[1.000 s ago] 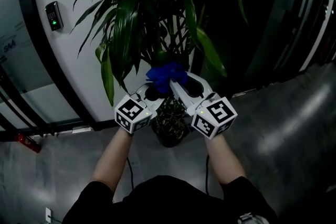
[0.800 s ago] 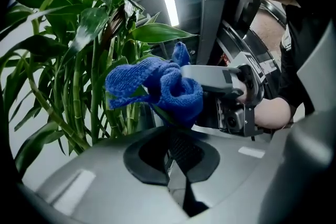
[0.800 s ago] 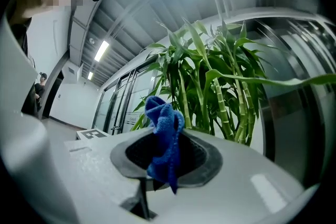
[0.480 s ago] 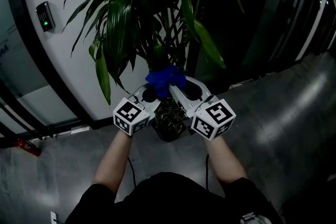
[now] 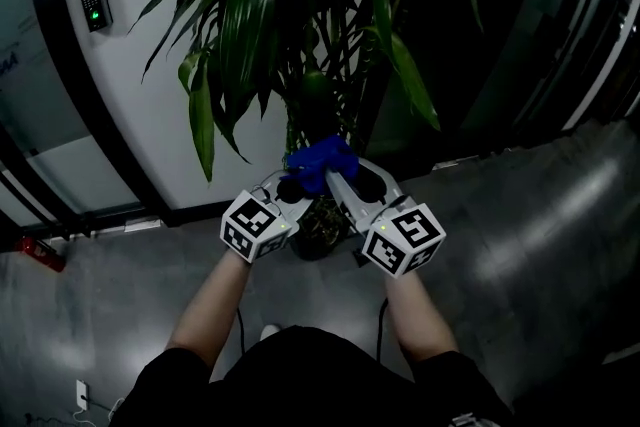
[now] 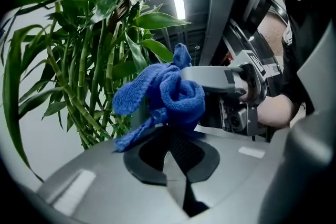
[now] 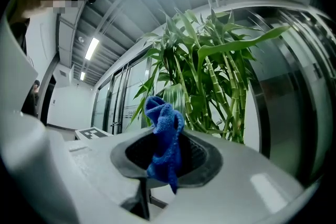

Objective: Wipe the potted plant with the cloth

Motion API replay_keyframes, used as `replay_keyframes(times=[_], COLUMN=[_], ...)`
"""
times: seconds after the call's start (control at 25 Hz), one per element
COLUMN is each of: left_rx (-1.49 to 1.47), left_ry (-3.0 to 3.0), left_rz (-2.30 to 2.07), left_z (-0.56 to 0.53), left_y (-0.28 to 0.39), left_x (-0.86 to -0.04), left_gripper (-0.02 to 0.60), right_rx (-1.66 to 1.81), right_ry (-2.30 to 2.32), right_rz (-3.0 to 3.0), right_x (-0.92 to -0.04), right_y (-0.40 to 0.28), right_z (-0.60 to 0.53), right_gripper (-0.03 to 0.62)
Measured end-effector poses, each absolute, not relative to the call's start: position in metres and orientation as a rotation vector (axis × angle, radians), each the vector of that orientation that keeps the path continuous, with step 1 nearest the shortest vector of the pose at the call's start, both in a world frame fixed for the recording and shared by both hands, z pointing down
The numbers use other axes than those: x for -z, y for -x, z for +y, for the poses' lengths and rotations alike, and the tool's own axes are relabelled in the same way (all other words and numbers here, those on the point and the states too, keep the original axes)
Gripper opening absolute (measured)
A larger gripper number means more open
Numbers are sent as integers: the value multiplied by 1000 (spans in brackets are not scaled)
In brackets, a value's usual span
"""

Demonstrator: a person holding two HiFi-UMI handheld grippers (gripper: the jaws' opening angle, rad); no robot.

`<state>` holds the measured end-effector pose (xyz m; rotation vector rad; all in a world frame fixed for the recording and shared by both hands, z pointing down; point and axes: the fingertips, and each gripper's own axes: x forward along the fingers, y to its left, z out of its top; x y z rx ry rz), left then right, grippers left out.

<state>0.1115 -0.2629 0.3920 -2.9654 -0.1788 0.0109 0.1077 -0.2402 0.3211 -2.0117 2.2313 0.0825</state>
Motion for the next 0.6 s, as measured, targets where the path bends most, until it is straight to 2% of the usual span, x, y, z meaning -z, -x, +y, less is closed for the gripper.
replay_keyframes(times=[0.6], left_rx=[44], left_ry=[3043], left_rz=[-100], left_z=[-239], left_y=[-85], left_x=[-422], left_gripper=[6], right_rx=[28], right_ry=[1977], right_rz=[2218], right_x=[-352], right_y=[-96], right_z=[-202], right_gripper=[104])
